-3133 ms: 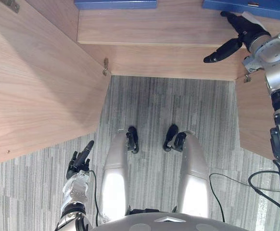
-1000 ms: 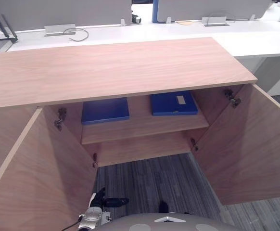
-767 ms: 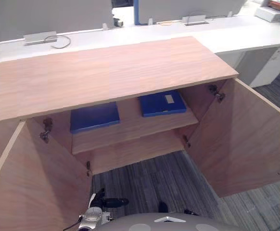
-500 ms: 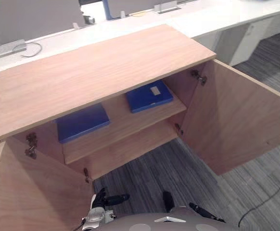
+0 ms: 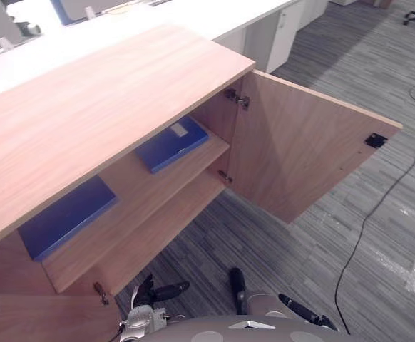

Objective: Walk over to the cabinet, pick up the folder, carry it to the office cabinet, place the folder inside the office cabinet, then close the office cabinet door

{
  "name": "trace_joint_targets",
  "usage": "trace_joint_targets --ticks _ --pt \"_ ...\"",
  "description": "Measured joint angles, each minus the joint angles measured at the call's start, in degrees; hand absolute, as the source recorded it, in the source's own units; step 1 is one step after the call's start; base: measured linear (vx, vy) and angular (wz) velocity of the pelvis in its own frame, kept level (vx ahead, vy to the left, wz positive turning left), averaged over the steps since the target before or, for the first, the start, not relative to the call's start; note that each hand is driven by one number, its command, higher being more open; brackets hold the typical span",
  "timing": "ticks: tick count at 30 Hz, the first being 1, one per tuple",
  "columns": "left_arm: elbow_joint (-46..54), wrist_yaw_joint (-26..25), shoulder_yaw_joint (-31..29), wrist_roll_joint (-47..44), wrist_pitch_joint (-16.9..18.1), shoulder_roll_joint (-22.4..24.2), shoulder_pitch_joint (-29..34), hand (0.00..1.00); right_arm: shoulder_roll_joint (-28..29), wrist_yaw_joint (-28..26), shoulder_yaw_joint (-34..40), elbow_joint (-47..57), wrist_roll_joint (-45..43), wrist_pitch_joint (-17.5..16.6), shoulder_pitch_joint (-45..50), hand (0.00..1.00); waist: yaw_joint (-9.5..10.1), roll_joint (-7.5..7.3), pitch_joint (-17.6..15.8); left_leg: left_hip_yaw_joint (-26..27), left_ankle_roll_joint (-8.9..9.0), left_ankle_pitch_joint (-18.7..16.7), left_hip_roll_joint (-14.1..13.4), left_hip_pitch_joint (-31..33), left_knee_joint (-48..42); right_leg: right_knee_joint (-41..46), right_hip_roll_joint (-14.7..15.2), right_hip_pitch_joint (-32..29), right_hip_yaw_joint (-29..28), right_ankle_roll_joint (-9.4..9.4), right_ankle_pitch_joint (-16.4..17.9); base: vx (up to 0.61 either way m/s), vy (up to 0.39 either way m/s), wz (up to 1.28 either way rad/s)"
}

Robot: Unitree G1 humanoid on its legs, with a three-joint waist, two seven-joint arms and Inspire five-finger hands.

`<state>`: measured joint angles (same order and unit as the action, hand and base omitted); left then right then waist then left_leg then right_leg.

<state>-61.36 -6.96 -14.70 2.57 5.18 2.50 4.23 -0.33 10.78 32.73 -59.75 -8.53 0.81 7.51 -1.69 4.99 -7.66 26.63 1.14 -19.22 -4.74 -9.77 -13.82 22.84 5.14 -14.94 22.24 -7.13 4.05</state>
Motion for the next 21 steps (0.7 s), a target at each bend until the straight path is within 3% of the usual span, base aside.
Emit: trace_joint_targets --ticks 1,3,4,5,6,7,8,9,10,11,12,13,16,18,21 --pt "0.69 0.09 -1.35 0.03 0.09 0.49 0.45 1.0 0.21 0.11 0.63 0.02 -0.28 -0.02 0.69 1.0 0.03 -0.55 0.32 1.1 0.12 -0.06 0.61 -0.88 -0.8 1.61 0.48 0.78 4.25 -0.68 0.81 0.13 -0.049 -0.62" --pt "0.38 0.12 -4.36 0.02 0.02 1.3 0.49 1.0 0.08 -0.17 1.81 -0.14 -0.33 -0.15 0.91 1.0 0.22 -0.18 0.13 1.46 -0.55 0.19 -0.35 0.39 -4.81 -1.15 -0.93 1.78 3.62 -0.46 -1.32 0.09 -0.082 -0.88" --pt "0.11 0.09 -4.15 0.04 0.05 1.27 0.48 1.0 0.07 -0.12 3.03 -0.63 -0.05 0.11 0.16 1.0 0.37 0.24 0.37 0.04 -2.46 -0.33 -0.36 1.5 -3.85 -6.93 -3.46 3.03 0.94 0.83 -4.48 -0.01 -0.074 -1.16" --pt "-0.03 0.3 -4.05 0.06 0.19 1.77 0.68 1.0 -0.36 -0.18 5.46 -1.24 0.76 0.5 -1.75 1.0 1.01 2.03 1.18 -1.42 -2.69 1.87 -1.03 1.53 2.62 -11.58 -5.68 3.6 -0.23 1.74 -5.27 -0.06 -0.075 -0.99" --pt "0.05 0.34 -3.62 0.04 0.13 1.99 0.57 1.0 -0.82 -0.08 6.7 -1.38 1.09 1.15 -1.98 1.0 0.64 1.76 1.12 -1.34 -1.12 1.99 -0.98 1.37 4.05 -5.98 -3.53 2.34 3.24 0.5 -0.89 -0.01 -0.101 -0.48" --pt "0.07 0.77 -1.61 -0.02 0.02 1.07 0.51 1.0 -1.23 0.33 8.12 -2.79 1.26 2.1 -2.08 1.0 0.35 1.3 0.49 -0.95 -0.23 2.33 -0.51 1.27 4.47 7.52 3.5 0.4 8.21 0.96 6.77 0.04 -0.115 0.08" --pt "0.08 0.97 -1.29 -0.28 -0.01 0.84 0.52 1.0 -1.29 0.91 8.88 -3.63 1.12 2.33 -2.09 1.0 0.15 1.28 0.42 -0.97 0.07 2.51 -0.68 1.34 4.41 10.97 6.49 0.83 9.74 1.6 8.18 0.15 -0.199 -0.04" --pt "0.05 0.23 -2.04 -1.36 -0.25 -0.71 0.75 1.0 -1.17 1.66 10.23 -4.62 0.66 2.18 -2.04 1.0 0.18 -0.76 0.46 -0.27 0.96 3.01 -0.68 1.39 3.96 9.02 11.83 3.19 10.19 5.36 6.4 0.15 -0.211 -0.28" --pt "0.02 -0.17 -2.06 -2.23 -0.28 -1.83 0.76 1.0 -1.24 1.64 9.37 -4.88 0.93 2.31 -2.02 1.0 0.3 -2.04 0.5 0.26 1.09 3.07 -0.49 1.29 3.9 6.14 12.57 3.86 9.07 8.8 5.63 0.14 -0.256 -0.51" --pt "-0.14 -0.44 -2.11 -2.43 -0.3 -2.85 0.74 1.0 -1.15 1.57 8.83 -5.51 1.24 2.3 -2.31 1.0 0.54 -2.95 0.4 0.82 1.5 3.28 -0.67 1.29 3.85 4.26 11.52 4.26 8.03 9.98 6.39 0.09 -0.279 -0.65" --pt "-1.14 -0.87 -2.55 -2.45 -0.35 -3.72 0.46 1.0 -1.56 1.29 8.01 -6.16 1.34 2.25 -3.55 1.0 0.52 -2.62 0.11 1.38 2.41 4.0 -2.08 1.94 2.43 -0.21 8.62 5.54 7.47 9.23 5.58 0.1 -0.305 -0.64" --pt "-1.0 -0.68 -4.5 -2.95 -0.34 -3.51 0.3 1.0 -1.7 1.18 7.85 -6.97 1.32 2.16 -4.44 1.0 0.69 -3.42 -0.25 0.7 2.23 3.97 -3.62 4.58 -2.08 -4.76 7.19 7.43 7.0 8.6 3.89 0.07 -0.282 -0.5" --pt "-0.89 -1.05 -6.43 -4.61 0.02 -2.54 0.31 1.0 -2.0 1.17 8.06 -8.41 1.29 2.12 -5.19 1.0 1.06 -4.18 -0.21 -2.56 3.38 4.95 -2.04 4.23 6.34 -11.54 6.14 11.35 6.74 8.68 0.79 0.05 -0.161 -0.15" --pt "-0.96 -1.28 -9.86 -8.24 -0.36 -1.21 0.66 1.0 -2.3 0.85 8.53 -8.97 1.02 1.13 -6.44 1.0 1.46 -2.68 0.28 -5.05 4.72 14.28 -3.16 5.66 11.59 -14.84 4.12 13.66 6.23 9.48 -0.17 0.08 -0.012 -0.21" --pt "-0.95 -1.54 -10.79 -8.76 -0.35 -1.84 1.32 1.0 -0.9 0.78 8.84 -9.37 0.05 1.05 -6.88 1.0 1.29 -3.78 1.51 -5.9 4.58 14.46 -2.13 5.07 12.72 -17.98 4.37 15.54 6.35 11.24 -1.36 0.08 0.061 0.07"
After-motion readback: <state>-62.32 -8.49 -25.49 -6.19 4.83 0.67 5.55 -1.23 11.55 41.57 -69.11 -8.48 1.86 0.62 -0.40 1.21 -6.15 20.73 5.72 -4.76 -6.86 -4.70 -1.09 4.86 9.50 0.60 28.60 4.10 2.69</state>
